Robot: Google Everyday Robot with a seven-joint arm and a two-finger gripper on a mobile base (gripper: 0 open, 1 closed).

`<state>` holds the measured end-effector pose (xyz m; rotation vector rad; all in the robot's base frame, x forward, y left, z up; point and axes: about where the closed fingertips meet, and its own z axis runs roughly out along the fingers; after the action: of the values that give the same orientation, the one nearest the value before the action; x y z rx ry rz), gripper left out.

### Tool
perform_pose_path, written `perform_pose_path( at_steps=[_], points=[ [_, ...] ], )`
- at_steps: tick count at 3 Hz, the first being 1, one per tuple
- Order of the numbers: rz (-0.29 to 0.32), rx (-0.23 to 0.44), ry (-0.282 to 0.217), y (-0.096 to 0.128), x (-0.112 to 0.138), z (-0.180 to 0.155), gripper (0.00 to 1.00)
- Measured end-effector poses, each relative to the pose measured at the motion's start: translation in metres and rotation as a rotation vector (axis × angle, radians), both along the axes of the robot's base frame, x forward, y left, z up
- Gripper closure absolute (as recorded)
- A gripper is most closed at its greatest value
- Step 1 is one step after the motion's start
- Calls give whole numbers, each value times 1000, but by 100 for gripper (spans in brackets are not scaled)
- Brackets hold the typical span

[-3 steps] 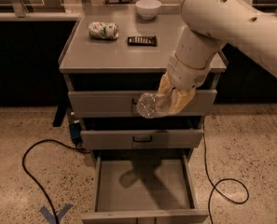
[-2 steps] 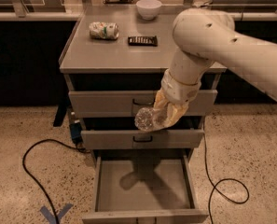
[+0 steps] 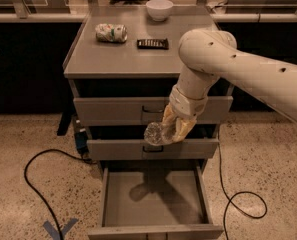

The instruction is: Place water bottle into bottom drawer

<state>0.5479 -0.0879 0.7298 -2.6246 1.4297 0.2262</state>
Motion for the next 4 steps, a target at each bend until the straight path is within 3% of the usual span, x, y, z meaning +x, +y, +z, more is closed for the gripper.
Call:
perform_pose_path(
  at_steps=[1, 3, 4],
  points=[
    [-57, 47, 77, -10, -6, -41, 100],
    [-202, 76, 293, -29, -19, -164, 100],
    [-253, 126, 316, -31, -21, -184, 100]
  ],
)
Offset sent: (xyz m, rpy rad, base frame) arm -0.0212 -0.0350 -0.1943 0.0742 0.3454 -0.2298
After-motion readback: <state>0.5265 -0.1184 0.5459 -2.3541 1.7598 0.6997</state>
